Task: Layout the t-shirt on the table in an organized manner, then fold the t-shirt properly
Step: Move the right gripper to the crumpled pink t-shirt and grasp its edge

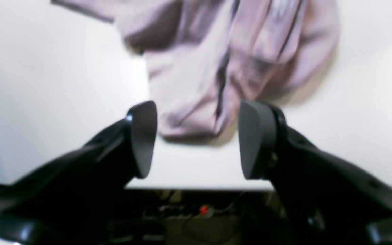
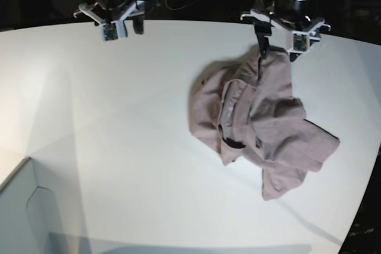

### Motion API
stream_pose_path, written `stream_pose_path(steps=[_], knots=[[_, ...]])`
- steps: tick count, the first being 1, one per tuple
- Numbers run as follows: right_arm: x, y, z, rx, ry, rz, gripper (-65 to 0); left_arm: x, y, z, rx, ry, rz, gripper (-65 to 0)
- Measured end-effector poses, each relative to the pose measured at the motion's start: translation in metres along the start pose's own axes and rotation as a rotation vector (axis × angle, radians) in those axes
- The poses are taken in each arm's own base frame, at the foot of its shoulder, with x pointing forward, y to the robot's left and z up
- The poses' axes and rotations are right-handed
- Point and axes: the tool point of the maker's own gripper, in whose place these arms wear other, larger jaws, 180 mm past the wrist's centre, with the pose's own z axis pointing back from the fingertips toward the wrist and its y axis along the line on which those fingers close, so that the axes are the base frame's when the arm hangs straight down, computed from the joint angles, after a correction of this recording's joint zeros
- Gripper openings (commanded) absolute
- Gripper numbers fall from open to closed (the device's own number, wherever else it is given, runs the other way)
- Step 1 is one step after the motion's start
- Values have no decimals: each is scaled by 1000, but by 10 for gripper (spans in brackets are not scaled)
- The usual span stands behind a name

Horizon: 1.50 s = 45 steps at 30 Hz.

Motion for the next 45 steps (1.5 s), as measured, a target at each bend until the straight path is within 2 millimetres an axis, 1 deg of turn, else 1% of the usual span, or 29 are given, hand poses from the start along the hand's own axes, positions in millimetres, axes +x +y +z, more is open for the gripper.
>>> stream_pose_path(steps=[3, 5, 7, 9, 12, 14, 16, 17, 19, 21, 23, 25, 29, 32, 36, 39, 42, 45], knots=[[22, 26, -8, 77, -58, 27, -394, 8, 0, -5, 1, -24, 3, -280], [39, 47, -13, 137, -103, 49, -394, 9, 5, -5, 13, -25, 0, -279], [56, 70, -15, 202, -148, 69, -391, 10, 24, -5, 62, -27, -5, -279], [72, 97, -16, 278, -193, 100, -390, 12, 50, -5, 133, -32, -9, -279], [87, 125, -22, 352, -234, 156, -390, 23, 82, -4, 198, -71, 76, -272], [90, 144, -27, 400, -245, 202, -390, 27, 104, 0, 233, -86, 105, -246], [88, 161, -32, 447, -241, 251, -390, 31, 123, 5, 268, -103, 124, -230], [86, 170, -36, 467, -239, 278, -390, 33, 130, 6, 277, -110, 126, -227], [80, 186, -49, 497, -212, 335, -390, 26, 139, 5, 280, -88, 137, -227], [77, 199, -63, 507, -192, 356, -390, 15, 144, 2, 275, -61, 153, -227], [78, 205, -79, 499, -177, 374, -390, 3, 150, 1, 285, -30, 167, -227], [79, 206, -91, 489, -156, 389, -390, -7, 154, 0, 289, 1, 174, -227], [92, 211, -107, 474, -164, 402, -390, -7, 156, -1, 294, -10, 174, -227], [94, 209, -119, 459, -150, 423, -390, -17, 157, -1, 295, 22, 183, -227], [88, 201, -136, 433, -115, 455, -390, -15, 157, -2, 296, 12, 182, -227], [87, 195, -144, 416, -99, 471, -390, -15, 157, -2, 296, 13, 182, -227], [83, 191, -150, 407, -84, 480, -392, -15, 157, -2, 296, 15, 183, -227], [80, 191, -150, 405, -74, 481, -396, -6, 157, -8, 298, -13, 186, -227]])
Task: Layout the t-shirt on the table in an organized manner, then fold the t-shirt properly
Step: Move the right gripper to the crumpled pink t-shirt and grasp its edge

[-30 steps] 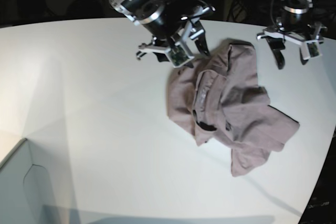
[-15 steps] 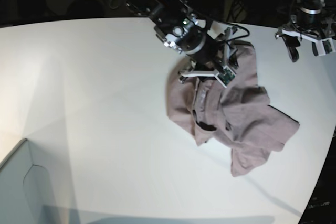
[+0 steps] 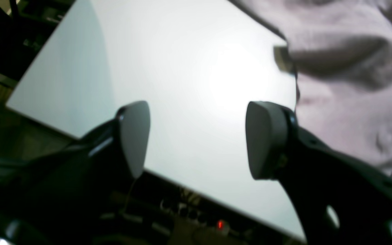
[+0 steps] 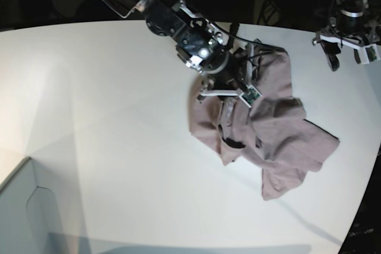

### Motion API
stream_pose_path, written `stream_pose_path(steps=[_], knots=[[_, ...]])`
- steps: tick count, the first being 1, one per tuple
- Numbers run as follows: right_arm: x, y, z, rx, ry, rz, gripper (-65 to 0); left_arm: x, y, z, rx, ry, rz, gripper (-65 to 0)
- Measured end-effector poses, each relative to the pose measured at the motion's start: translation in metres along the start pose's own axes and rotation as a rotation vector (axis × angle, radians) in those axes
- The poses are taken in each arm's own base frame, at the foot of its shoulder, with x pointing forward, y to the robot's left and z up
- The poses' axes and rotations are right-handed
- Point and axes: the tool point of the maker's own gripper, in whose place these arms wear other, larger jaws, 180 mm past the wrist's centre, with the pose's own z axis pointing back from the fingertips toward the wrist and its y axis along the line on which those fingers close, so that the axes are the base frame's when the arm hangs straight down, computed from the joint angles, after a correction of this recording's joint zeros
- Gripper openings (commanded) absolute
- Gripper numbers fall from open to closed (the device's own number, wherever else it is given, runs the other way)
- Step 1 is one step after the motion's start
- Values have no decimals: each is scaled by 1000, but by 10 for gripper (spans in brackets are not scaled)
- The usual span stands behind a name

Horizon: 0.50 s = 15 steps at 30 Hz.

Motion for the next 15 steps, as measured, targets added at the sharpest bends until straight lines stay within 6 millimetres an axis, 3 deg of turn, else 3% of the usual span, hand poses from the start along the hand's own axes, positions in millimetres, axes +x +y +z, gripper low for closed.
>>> stream_pose_path(steps=[9, 12, 15], knots=[[-12, 11, 1, 19, 25, -10, -401, 1, -2, -1, -4, -2, 3, -227], [-13, 11, 1, 18, 25, -12, -460, 4, -3, -3, -6, -10, 5, -227], [-16, 13, 2, 22, 30, -16, -566, 4, -2, -3, -5, -9, 5, -227]])
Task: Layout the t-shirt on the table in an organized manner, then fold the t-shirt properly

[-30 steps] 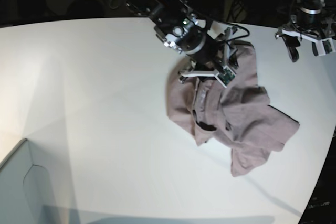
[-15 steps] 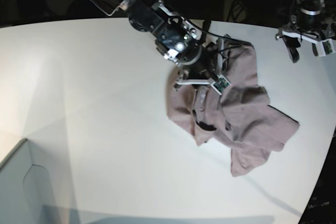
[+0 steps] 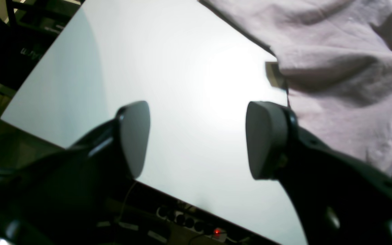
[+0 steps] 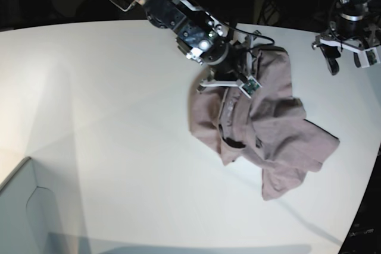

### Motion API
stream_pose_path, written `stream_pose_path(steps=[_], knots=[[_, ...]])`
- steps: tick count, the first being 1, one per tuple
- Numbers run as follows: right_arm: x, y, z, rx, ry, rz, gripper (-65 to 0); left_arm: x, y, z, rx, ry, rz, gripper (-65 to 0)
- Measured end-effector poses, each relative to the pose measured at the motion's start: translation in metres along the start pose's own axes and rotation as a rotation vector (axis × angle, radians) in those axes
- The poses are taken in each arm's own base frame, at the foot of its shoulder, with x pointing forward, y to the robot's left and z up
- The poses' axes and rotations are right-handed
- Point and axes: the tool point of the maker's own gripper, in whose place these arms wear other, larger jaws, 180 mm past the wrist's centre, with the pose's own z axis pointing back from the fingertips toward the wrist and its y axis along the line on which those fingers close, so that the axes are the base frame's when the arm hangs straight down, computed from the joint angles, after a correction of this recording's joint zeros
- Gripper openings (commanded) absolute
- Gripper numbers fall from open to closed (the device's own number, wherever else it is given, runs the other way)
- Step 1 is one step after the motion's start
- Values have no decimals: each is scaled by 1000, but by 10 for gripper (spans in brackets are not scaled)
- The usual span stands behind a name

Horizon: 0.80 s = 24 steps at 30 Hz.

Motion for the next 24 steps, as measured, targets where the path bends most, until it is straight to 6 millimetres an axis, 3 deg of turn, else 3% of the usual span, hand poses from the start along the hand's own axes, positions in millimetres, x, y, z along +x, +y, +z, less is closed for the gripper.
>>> stream_pose_path(steps=[2, 5, 10, 15, 19, 24], knots=[[-1, 1, 0, 3, 1, 0, -650, 0, 0, 0, 0, 0, 0, -227], [4, -1, 5, -3, -16, -7, -650, 0, 0, 0, 0, 0, 2, -227], [25, -23, 45, -52, -135, -65, -650, 0, 0, 0, 1, 0, 3, -226], [25, -83, 101, -208, -227, -145, -650, 13, -7, -9, -9, -35, 18, -226], [8, -130, 147, -355, -239, -202, -650, 29, -13, -17, -21, -82, 30, -226], [0, -180, 189, -520, -272, -233, -650, 20, -29, -33, -53, -51, 48, -226]])
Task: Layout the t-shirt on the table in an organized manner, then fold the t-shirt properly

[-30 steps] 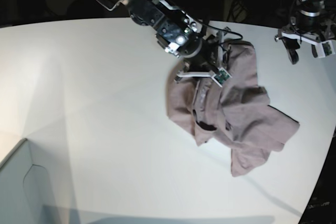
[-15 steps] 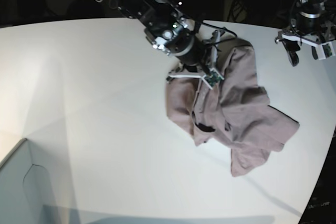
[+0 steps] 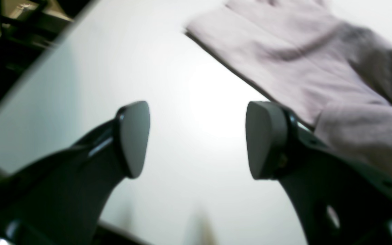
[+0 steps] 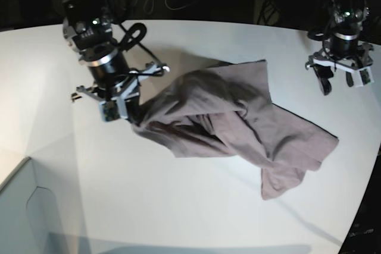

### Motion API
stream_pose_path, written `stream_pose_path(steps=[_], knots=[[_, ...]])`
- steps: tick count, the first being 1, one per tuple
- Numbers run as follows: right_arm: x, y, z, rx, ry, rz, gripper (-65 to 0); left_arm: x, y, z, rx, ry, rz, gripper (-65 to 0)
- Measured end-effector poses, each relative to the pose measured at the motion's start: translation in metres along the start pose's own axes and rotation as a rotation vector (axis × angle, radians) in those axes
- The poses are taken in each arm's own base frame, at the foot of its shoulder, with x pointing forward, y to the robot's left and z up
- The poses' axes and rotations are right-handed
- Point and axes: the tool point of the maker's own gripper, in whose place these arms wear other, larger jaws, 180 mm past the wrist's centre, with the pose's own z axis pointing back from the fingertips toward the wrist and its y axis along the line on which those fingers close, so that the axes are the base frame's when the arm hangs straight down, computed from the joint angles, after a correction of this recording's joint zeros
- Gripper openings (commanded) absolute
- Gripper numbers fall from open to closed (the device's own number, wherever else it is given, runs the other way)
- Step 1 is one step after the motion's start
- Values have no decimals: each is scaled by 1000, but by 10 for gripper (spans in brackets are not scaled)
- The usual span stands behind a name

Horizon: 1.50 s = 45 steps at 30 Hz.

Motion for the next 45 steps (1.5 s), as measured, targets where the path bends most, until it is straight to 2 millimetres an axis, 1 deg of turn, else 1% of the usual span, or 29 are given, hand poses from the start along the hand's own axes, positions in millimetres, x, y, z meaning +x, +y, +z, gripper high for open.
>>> stream_pose_path(steps=[3, 6, 8, 10, 12, 15, 17, 21, 23, 27, 29, 32, 37, 38, 39, 40, 41, 44, 45], knots=[[-7, -32, 3, -87, 22, -14, -650, -2, 2, -11, 15, 2, 14, -225], [-5, -60, 5, -163, 13, -22, -650, -12, 1, -20, 18, 31, 27, -225], [-2, -73, 6, -196, 6, -23, -650, -15, 2, -27, 22, 39, 35, -225], [4, -81, 5, -215, -6, -21, -650, -13, 2, -36, 29, 35, 48, -225], [10, -82, 2, -216, -23, -20, -650, -13, 2, -46, 37, 38, 63, -225], [4, -81, 1, -215, -7, -26, -650, -15, -2, -63, 38, 50, 85, -225], [-1, -81, 0, -214, 9, -29, -650, -15, -11, -75, 26, 56, 93, -225], [-10, -81, -1, -214, 33, -31, -650, -22, -37, -95, -19, 91, 111, -225], [-15, -80, 0, -213, 44, -32, -650, -25, -44, -103, -29, 107, 115, -226], [-22, -81, 3, -214, 63, -29, -650, -32, -43, -119, -8, 142, 134, -226], [-28, -87, 7, -234, 75, -37, -650, -39, -42, -126, 3, 170, 145, -226], [-35, -94, 12, -255, 92, -40, -650, -35, -41, -138, 19, 164, 153, -227], [-47, -92, 18, -252, 125, -39, -650, -27, -49, -153, 15, 173, 181, -232], [-51, -91, 20, -250, 135, -40, -650, -26, -51, -155, 14, 171, 186, -248], [-55, -92, 23, -256, 144, -44, -650, -26, -54, -156, 13, 172, 186, -284], [-57, -96, 25, -268, 149, -48, -650, -26, -57, -157, 10, 174, 190, -337], [-57, -101, 26, -280, 149, -47, -650, -26, -61, -157, 4, 174, 196, -407], [-56, -105, 27, -291, 145, -47, -650, -28, -67, -157, -6, 187, 212, -648], [-56, -105, 27, -290, 145, -48, -650, -29, -67, -157, -7, 190, 211, -650]])
